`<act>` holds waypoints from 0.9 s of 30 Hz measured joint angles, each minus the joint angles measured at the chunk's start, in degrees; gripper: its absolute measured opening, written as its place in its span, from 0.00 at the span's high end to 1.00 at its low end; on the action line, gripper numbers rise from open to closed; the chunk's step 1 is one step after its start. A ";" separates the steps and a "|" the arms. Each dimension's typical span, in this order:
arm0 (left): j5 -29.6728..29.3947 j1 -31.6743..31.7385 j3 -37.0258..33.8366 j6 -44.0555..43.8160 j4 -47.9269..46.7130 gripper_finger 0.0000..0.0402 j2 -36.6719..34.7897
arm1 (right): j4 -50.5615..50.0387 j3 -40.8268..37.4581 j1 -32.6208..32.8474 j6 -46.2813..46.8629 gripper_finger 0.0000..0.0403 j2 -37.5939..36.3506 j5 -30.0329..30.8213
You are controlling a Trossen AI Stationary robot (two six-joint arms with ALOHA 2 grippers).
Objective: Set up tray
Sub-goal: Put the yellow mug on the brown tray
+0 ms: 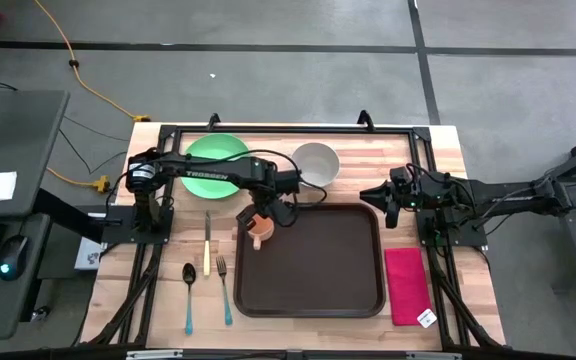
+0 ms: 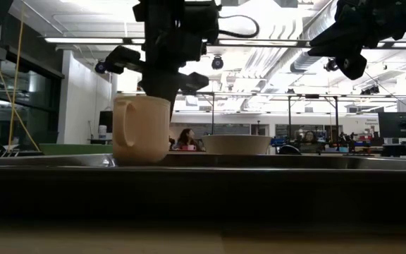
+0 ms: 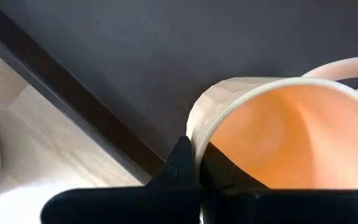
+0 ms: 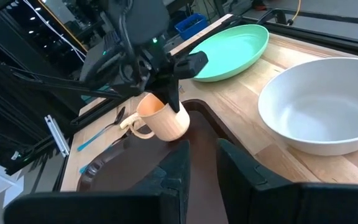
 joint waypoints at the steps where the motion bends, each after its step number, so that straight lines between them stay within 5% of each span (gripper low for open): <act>1: 0.02 0.00 -0.03 0.14 0.02 0.95 -0.30 | 0.01 0.00 0.00 0.00 0.86 -0.02 0.32; 27: 2.38 3.41 -3.92 6.87 3.33 0.95 -2.43 | 0.59 0.00 0.02 2.56 0.86 0.00 1.26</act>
